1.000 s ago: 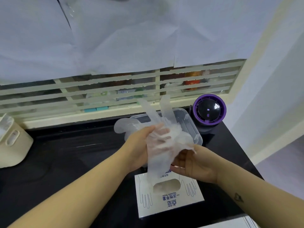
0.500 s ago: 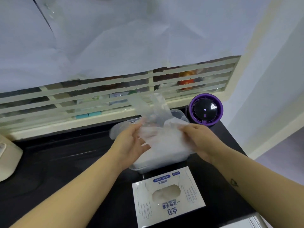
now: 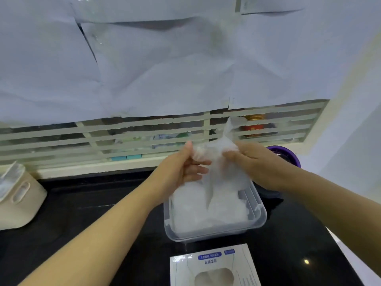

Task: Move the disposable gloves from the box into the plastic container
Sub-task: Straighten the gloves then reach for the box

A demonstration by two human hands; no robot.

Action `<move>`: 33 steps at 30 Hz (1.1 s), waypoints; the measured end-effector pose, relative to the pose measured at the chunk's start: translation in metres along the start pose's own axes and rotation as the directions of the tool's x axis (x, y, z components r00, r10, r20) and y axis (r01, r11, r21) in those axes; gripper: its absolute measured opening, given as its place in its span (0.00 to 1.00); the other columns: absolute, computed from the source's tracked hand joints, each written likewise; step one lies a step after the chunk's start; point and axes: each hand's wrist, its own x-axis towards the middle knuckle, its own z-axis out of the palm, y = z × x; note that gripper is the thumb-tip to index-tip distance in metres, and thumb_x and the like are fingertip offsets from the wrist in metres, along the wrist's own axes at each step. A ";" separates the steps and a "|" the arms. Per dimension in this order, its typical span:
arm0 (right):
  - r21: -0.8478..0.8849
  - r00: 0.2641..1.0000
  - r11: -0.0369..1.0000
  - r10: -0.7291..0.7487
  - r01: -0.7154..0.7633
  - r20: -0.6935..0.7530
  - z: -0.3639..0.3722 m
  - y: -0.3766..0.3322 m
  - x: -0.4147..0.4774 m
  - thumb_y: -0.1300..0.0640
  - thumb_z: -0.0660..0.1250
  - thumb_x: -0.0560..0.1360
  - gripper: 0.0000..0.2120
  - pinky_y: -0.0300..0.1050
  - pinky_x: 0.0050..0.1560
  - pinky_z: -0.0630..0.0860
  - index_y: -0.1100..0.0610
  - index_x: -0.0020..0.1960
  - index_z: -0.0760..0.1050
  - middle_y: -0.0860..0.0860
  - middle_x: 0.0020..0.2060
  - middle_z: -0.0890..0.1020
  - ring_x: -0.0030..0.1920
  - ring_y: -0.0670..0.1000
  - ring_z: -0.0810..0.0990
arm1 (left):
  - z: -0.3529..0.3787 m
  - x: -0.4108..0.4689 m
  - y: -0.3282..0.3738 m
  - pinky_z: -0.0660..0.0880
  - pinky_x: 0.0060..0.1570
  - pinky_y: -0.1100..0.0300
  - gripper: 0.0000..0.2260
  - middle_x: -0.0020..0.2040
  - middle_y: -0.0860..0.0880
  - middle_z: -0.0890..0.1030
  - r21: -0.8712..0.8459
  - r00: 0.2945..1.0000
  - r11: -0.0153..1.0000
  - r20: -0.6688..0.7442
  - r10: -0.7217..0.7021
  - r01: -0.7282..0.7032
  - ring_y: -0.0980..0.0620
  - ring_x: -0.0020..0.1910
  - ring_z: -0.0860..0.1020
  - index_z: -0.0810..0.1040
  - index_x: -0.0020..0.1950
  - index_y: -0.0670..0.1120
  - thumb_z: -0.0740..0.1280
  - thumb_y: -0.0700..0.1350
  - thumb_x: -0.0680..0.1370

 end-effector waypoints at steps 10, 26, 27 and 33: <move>-0.631 0.888 0.639 -0.415 0.441 0.199 0.008 -0.002 -0.005 0.50 0.73 0.70 0.07 0.43 0.59 0.70 0.51 0.36 0.79 0.49 0.66 0.76 0.67 0.50 0.73 | -0.021 0.009 -0.012 0.76 0.60 0.47 0.43 0.66 0.40 0.76 -0.362 0.945 0.920 0.325 -0.029 0.153 0.43 0.57 0.80 0.72 0.71 0.48 0.75 0.68 0.62; -0.695 0.832 0.502 -0.488 0.514 0.263 0.035 0.046 0.020 0.54 0.78 0.65 0.10 0.50 0.66 0.68 0.51 0.43 0.79 0.52 0.60 0.80 0.62 0.52 0.78 | 0.007 -0.007 -0.030 0.78 0.35 0.60 0.10 0.41 0.49 0.82 -0.261 0.944 0.943 -0.199 -0.262 0.207 0.52 0.27 0.69 0.79 0.57 0.45 0.60 0.46 0.83; -0.691 0.829 0.496 -0.478 0.526 0.289 0.044 0.057 0.022 0.54 0.79 0.64 0.11 0.50 0.65 0.69 0.51 0.42 0.79 0.52 0.59 0.81 0.61 0.52 0.79 | 0.000 -0.011 -0.039 0.81 0.40 0.57 0.11 0.45 0.48 0.83 -0.278 0.913 0.930 -0.261 -0.314 0.240 0.54 0.25 0.67 0.78 0.59 0.45 0.60 0.47 0.82; -0.603 0.836 0.580 -0.347 0.547 0.425 0.079 0.100 0.032 0.59 0.74 0.71 0.07 0.51 0.66 0.72 0.55 0.45 0.76 0.53 0.65 0.76 0.67 0.55 0.73 | -0.034 -0.030 -0.046 0.73 0.43 0.71 0.15 0.54 0.60 0.75 0.523 0.733 0.850 -0.555 0.394 -0.060 0.62 0.40 0.74 0.69 0.65 0.57 0.62 0.43 0.80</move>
